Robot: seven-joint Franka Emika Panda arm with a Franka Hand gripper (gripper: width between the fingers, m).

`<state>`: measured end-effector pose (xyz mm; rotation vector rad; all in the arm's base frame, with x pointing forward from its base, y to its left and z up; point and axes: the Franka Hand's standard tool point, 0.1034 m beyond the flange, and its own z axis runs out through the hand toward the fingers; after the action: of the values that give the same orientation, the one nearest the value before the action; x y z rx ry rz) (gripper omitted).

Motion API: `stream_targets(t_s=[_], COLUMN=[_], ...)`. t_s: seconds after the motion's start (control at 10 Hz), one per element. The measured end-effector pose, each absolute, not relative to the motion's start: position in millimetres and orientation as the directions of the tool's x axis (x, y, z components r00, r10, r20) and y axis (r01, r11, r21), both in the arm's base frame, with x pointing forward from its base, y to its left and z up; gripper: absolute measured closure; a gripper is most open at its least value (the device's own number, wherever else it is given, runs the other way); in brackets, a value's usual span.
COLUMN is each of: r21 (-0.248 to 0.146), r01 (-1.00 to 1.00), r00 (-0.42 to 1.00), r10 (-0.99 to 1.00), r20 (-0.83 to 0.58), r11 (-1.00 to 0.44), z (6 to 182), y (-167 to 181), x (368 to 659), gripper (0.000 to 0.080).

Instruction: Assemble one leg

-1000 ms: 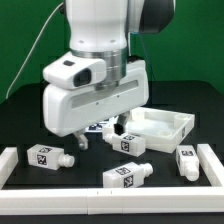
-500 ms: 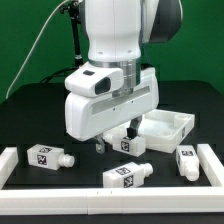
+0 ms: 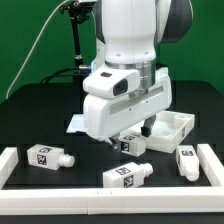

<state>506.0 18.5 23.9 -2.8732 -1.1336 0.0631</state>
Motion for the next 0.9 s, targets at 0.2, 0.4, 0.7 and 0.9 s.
stream_targets(t_s=[0.2,0.4,0.7,0.9], r21=[-0.057,-0.056,-0.055,-0.058], r01=[0.686,0.687,0.689,0.692], r00=[0.726,0.725,0.724,0.72], r10=[0.688,0.688,0.69,0.693], r20=[-0.009,-0.008,-0.007,-0.006], r11=[-0.725,-0.724,-0.723,-0.72], z=[24.2,24.3,28.4,27.7], y=[22.0,22.1,23.4,26.6], x=[507.6,508.0,510.5,509.9], gripper=[0.0151,0.0151,0.0151,0.0151])
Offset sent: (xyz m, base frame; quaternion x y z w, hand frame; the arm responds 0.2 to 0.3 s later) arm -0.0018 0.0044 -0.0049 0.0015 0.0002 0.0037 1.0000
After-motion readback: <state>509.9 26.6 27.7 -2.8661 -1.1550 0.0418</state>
